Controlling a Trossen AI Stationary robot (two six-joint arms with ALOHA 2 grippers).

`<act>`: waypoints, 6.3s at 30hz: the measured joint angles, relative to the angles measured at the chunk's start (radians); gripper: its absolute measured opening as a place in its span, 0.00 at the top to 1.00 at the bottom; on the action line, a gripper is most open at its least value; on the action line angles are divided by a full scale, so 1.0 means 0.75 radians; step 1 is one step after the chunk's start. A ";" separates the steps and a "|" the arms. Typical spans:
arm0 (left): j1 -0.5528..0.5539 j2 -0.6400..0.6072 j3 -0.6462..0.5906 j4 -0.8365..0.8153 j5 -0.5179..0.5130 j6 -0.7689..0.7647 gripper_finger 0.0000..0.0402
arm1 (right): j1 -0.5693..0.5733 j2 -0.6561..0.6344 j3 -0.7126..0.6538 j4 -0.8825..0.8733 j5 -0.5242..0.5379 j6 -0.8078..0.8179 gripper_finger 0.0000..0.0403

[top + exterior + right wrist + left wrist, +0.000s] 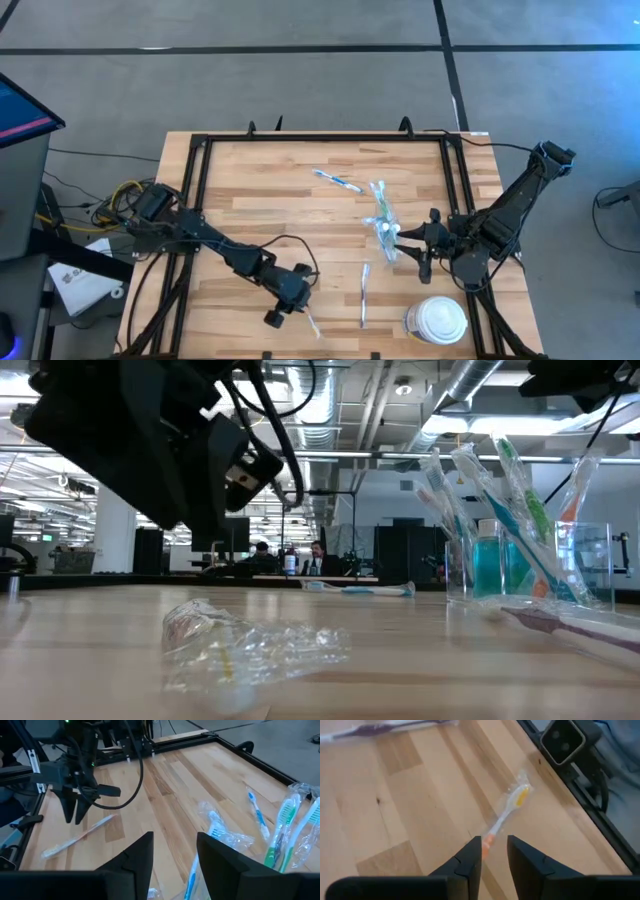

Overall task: Pick & Place toothbrushing station
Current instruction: Put the orange toothbrush into the top part transparent organizer

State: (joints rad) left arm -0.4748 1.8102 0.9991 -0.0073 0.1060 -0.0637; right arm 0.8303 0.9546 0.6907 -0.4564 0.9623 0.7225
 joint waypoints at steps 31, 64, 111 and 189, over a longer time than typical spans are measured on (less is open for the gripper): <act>-0.002 0.010 -0.056 -0.038 -0.131 0.190 0.59 | 0.000 0.000 0.000 -0.001 -0.030 0.000 0.65; 0.022 -0.015 -0.073 -0.004 -0.375 0.104 0.92 | -0.002 0.001 0.000 -0.001 -0.029 0.000 0.66; 0.330 -0.101 -0.070 1.141 -0.366 0.044 0.90 | -0.183 0.002 -0.001 0.729 -0.213 -0.850 0.64; 0.407 -0.102 -0.070 1.226 -0.357 0.081 0.67 | -0.470 -0.098 -0.001 0.733 -0.389 -1.015 0.99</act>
State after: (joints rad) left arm -0.1696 1.7340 0.9466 0.9121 -0.1617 -0.0031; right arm 0.4774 0.8809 0.6903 0.0934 0.6703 -0.0390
